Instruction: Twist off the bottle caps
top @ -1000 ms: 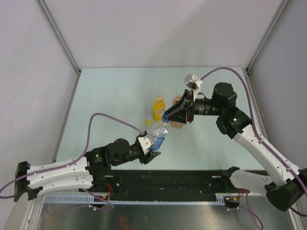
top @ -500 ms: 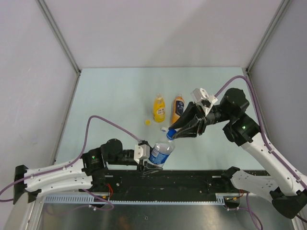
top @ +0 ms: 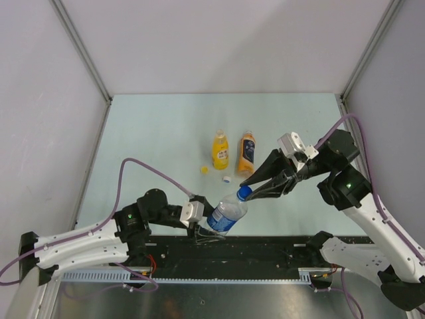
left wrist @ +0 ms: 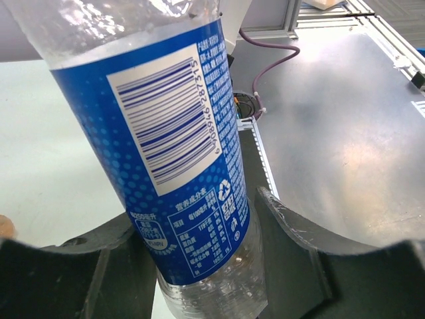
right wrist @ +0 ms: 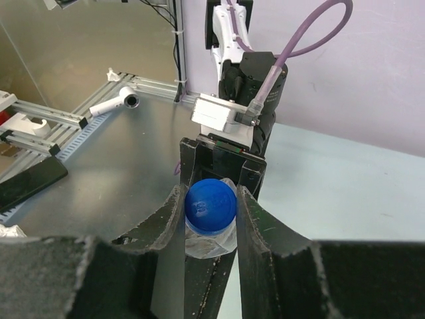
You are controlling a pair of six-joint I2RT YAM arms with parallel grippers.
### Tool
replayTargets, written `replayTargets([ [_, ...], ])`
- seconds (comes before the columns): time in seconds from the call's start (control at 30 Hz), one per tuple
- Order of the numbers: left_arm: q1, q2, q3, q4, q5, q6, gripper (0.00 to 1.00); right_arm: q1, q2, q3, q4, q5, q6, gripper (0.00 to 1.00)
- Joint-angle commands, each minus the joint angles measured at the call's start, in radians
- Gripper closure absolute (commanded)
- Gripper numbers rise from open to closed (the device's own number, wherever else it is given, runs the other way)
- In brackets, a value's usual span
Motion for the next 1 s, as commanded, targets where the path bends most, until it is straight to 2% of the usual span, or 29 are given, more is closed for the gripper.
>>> replayTargets([
  [0.0, -0.001, -0.01, 0.008, 0.107, 0.14, 0.055, 1.0, -0.01, -0.024, -0.001, 0.012, 0.07, -0.036, 1.0],
  [0.1, 0.005, -0.013, 0.003, 0.107, 0.137, 0.051, 1.0, -0.009, -0.028, -0.003, 0.017, 0.09, -0.036, 0.99],
  [0.13, 0.006, -0.015, 0.001, 0.107, 0.133, 0.05, 1.0, -0.009, -0.027, -0.005, 0.019, 0.099, -0.036, 0.94],
  [0.33, 0.016, -0.026, -0.004, 0.108, 0.072, 0.057, 1.0, -0.009, -0.013, -0.01, 0.013, 0.141, -0.027, 0.42],
  [0.43, 0.019, -0.027, -0.007, 0.108, -0.009, 0.06, 1.0, -0.009, -0.005, -0.011, 0.01, 0.154, -0.023, 0.22],
  [0.53, 0.021, -0.033, -0.018, 0.108, -0.111, 0.065, 1.0, -0.009, -0.003, -0.013, 0.001, 0.197, -0.022, 0.06],
  [0.63, 0.022, -0.036, -0.029, 0.107, -0.198, 0.07, 1.0, -0.009, 0.002, -0.016, -0.004, 0.238, -0.024, 0.01],
  [0.97, 0.022, -0.043, -0.064, 0.099, -0.384, 0.065, 1.0, -0.009, 0.014, -0.024, 0.015, 0.287, 0.001, 0.01],
])
